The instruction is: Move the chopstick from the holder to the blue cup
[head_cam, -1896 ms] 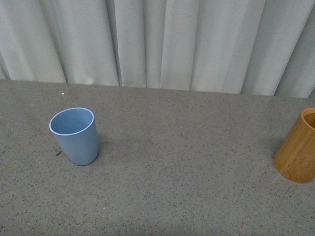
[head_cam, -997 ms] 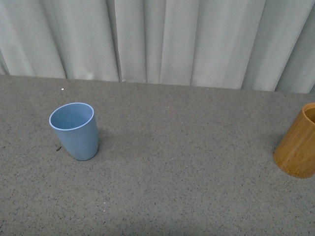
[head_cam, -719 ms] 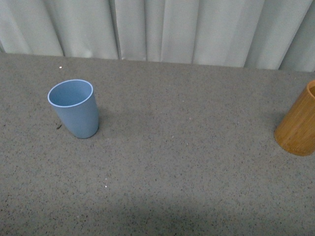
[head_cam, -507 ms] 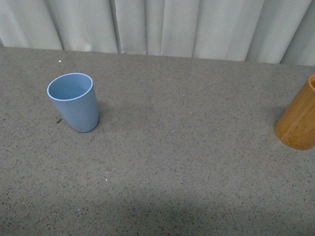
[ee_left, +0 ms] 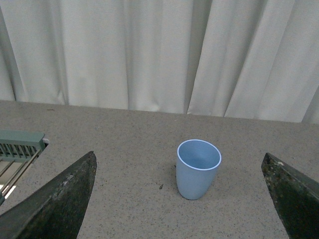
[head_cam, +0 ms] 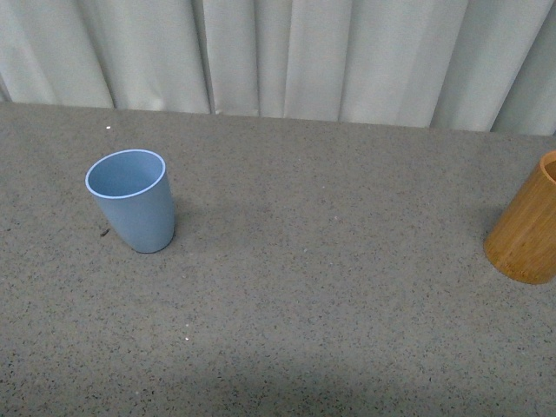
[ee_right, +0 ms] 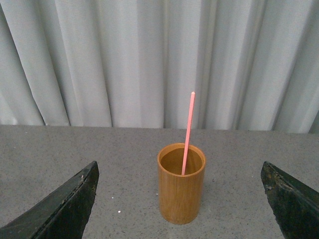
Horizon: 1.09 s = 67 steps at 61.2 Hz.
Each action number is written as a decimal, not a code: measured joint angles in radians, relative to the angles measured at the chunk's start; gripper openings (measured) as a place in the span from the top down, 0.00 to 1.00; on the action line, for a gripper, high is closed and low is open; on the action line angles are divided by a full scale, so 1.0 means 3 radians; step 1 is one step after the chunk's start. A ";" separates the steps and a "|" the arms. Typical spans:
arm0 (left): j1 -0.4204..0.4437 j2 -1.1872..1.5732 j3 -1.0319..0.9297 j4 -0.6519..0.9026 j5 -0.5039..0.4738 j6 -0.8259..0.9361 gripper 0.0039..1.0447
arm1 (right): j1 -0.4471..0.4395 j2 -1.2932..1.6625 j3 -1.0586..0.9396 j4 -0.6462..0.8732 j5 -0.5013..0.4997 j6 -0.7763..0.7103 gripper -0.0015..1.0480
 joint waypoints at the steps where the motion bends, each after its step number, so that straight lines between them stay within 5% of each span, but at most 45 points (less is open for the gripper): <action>1: 0.0000 0.0000 0.0000 0.0000 0.0000 0.0000 0.06 | -0.0001 0.0000 0.0000 0.0000 -0.0001 0.0000 0.09; 39: 0.0000 0.0000 0.0000 0.0000 0.0000 0.0000 0.06 | -0.0001 0.0000 0.0000 0.0000 -0.0001 0.0000 0.09; 41: 0.0057 0.0062 0.0032 -0.0111 0.0195 -0.0107 0.06 | 0.0000 0.0000 0.0000 0.0000 0.0000 0.0000 0.09; 45: 0.0462 0.0659 0.0340 -0.0899 0.1330 -0.0711 0.06 | -0.0003 0.0000 0.0000 0.0000 -0.0005 -0.0001 0.09; 49: 0.0530 0.1071 0.0370 -0.1062 0.1671 -0.1333 0.06 | -0.0004 -0.0003 0.0000 0.0000 0.0001 0.0000 0.09; 67: -0.0326 0.2710 0.0842 0.0134 0.0684 -0.2008 0.06 | -0.0004 -0.0003 0.0000 0.0000 0.0000 -0.0001 0.09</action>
